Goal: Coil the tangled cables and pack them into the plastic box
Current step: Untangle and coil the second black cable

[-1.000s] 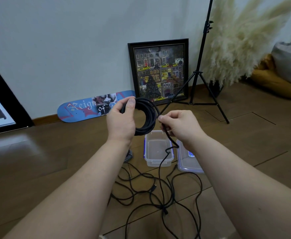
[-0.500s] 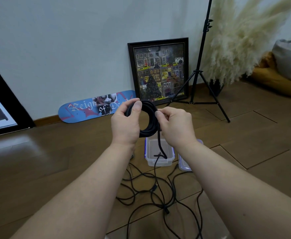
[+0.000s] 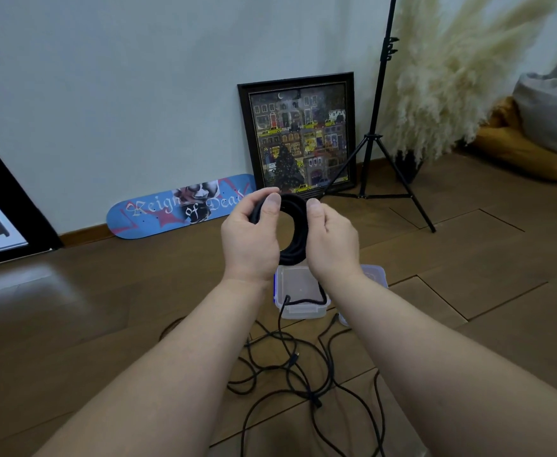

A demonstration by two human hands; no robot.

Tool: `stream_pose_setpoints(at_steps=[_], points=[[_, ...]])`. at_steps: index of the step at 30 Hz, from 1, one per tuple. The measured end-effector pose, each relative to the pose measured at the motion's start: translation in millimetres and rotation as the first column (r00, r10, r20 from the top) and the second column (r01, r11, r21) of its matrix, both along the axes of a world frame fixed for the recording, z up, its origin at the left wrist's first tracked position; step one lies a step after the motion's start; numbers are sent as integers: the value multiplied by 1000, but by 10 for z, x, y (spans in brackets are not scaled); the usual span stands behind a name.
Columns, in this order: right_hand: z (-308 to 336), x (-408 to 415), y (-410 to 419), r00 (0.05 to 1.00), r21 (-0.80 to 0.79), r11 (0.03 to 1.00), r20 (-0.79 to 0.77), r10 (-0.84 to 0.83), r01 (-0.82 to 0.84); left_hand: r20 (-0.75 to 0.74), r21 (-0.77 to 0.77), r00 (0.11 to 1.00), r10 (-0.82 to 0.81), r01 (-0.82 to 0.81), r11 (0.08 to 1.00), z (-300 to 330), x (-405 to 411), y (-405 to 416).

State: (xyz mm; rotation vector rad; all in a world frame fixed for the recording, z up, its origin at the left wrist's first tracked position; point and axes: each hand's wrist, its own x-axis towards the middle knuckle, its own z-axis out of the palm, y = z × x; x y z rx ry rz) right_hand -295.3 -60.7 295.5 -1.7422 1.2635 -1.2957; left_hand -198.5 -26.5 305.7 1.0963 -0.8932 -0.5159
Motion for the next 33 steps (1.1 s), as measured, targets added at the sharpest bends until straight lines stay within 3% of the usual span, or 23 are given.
stream_pose_setpoints(at_steps=[2, 7, 9, 13, 15, 19, 22, 25, 28, 31, 33], points=[[-23, 81, -1, 1000, -14, 1000, -26, 17, -18, -41, -9, 999, 23, -24, 1000, 27, 4, -17], [29, 187, 109, 904, 184, 940, 378, 201, -286, -63, -26, 996, 69, -71, 997, 90, -6, -3], [41, 157, 123, 935, 152, 953, 288, 210, -261, -36, -3, 998, 55, -55, 998, 71, -13, -8], [76, -3, 43, 986, 47, 986, -38, 161, -159, 181, 134, 984, -4, -21, 991, -2, -18, 34], [90, -95, -4, 967, -28, 986, -203, 154, -163, 230, 182, 972, -38, -4, 983, -28, 18, 60], [112, -208, -54, 873, -173, 943, -452, 181, -285, 182, 262, 970, -163, 112, 959, 14, 126, 74], [131, -239, -72, 805, -192, 903, -549, 225, -384, 175, 299, 951, -254, 194, 934, 45, 143, 108], [129, -227, -70, 800, -200, 887, -544, 254, -417, 195, 291, 953, -231, 169, 942, 35, 164, 113], [89, -204, -44, 858, -131, 904, -395, 328, -406, 214, 231, 967, -139, 88, 969, 33, 141, 99], [92, -152, 29, 917, 32, 918, 74, 392, -395, 180, 158, 983, -19, -9, 987, 34, 105, 90], [80, -89, 57, 913, 78, 933, 251, 322, -350, 181, 111, 983, 42, -63, 992, 31, 72, 83]])
